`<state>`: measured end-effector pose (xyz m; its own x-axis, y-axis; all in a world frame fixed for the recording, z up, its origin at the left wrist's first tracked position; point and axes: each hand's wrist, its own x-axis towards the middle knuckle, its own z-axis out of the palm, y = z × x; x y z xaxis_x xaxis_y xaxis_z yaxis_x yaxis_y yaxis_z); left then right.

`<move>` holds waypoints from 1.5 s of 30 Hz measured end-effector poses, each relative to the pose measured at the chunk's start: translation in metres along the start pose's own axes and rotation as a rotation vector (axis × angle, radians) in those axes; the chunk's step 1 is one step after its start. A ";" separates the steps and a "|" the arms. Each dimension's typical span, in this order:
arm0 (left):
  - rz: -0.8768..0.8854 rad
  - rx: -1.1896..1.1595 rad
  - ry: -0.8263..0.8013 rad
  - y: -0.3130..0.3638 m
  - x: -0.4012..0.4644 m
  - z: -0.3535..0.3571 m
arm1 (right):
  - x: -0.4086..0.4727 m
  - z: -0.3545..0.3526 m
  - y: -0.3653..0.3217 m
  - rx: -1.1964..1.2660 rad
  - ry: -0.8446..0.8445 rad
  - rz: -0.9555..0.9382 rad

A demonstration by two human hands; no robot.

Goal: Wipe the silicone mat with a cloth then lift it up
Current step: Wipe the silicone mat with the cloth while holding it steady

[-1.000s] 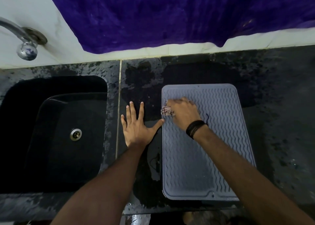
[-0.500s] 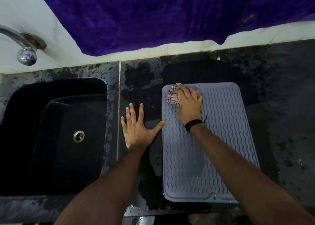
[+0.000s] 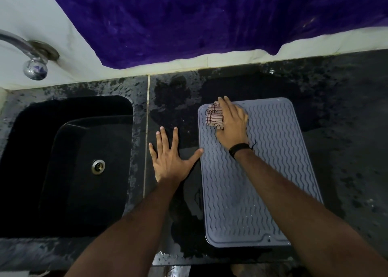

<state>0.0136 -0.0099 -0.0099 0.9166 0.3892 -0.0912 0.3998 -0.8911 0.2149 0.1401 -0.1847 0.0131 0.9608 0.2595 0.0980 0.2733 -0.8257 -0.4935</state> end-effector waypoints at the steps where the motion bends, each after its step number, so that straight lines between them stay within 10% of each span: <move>1: 0.023 0.011 0.002 0.001 -0.002 -0.001 | 0.000 0.000 -0.001 -0.015 -0.021 0.004; 9: 0.452 -0.025 -0.084 0.014 0.014 -0.002 | -0.002 -0.004 -0.001 -0.064 0.011 -0.044; 45: 0.434 -0.093 -0.061 0.012 0.016 0.001 | 0.032 -0.029 -0.049 -0.438 -0.260 -0.083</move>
<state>0.0328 -0.0151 -0.0092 0.9990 -0.0331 -0.0302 -0.0212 -0.9431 0.3318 0.1584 -0.1505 0.0654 0.9068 0.4029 -0.1239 0.3957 -0.9149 -0.0793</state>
